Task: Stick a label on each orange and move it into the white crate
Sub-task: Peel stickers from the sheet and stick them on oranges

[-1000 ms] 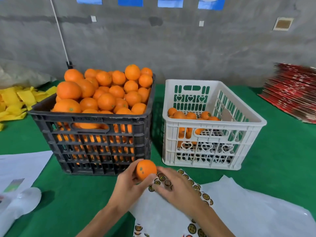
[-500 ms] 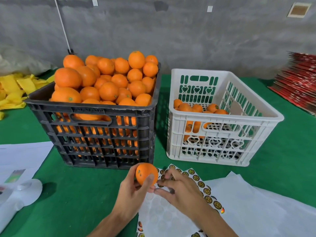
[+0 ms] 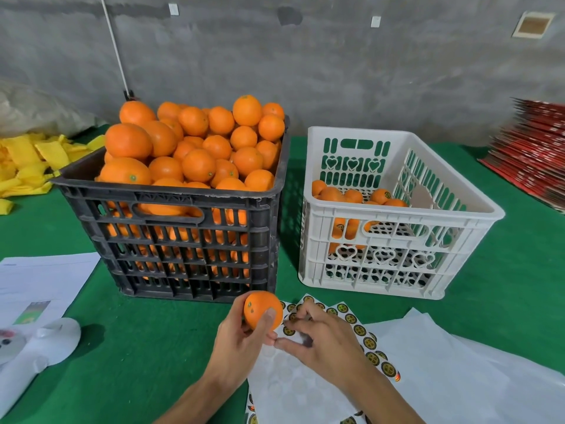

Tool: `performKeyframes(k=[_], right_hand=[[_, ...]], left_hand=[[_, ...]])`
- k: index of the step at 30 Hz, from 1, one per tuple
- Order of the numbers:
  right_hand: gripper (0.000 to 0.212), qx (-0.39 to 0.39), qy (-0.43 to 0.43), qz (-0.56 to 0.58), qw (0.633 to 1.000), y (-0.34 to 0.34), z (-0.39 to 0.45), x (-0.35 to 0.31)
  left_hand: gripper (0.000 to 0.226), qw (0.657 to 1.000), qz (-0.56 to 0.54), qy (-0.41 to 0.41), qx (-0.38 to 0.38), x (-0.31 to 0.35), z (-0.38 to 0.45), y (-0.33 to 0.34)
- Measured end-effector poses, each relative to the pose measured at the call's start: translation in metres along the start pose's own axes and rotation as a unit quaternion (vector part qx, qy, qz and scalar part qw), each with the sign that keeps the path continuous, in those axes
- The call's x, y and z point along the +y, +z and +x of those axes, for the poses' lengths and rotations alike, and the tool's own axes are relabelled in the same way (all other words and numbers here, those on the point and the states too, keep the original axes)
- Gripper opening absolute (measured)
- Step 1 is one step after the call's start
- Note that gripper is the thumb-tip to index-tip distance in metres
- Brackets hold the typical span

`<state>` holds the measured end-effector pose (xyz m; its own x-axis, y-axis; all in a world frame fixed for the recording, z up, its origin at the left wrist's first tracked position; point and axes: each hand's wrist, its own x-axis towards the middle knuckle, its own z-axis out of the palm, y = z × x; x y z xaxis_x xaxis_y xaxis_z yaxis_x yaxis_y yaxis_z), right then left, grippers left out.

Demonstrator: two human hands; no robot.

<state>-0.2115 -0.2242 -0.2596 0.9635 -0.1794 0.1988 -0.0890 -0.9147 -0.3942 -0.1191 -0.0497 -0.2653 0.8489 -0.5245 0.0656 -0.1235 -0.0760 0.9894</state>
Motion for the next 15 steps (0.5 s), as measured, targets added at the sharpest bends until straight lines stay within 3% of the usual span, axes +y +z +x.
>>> performKeyframes(k=[3, 7, 11, 15], right_hand=[[0.069, -0.004, 0.006, 0.011, 1.0, -0.0026, -0.001, -0.0011], [0.039, 0.016, 0.022, 0.023, 0.999, -0.0012, -0.0017, -0.004], [0.031, 0.035, 0.047, 0.042, 0.997, 0.0018, -0.0008, -0.0043], [0.021, 0.098, 0.122, 0.211, 0.965, -0.0039, 0.0045, -0.0081]], left_hand=[[0.042, 1.0, 0.006, 0.008, -0.005, -0.0017, -0.0011, -0.0008], [0.045, 1.0, 0.008, 0.009, -0.002, -0.0022, 0.0, -0.0013], [0.046, 1.0, 0.01, 0.005, -0.001, -0.0051, 0.0018, -0.0023], [0.044, 1.0, 0.011, 0.002, 0.001, -0.0065, 0.0033, -0.0033]])
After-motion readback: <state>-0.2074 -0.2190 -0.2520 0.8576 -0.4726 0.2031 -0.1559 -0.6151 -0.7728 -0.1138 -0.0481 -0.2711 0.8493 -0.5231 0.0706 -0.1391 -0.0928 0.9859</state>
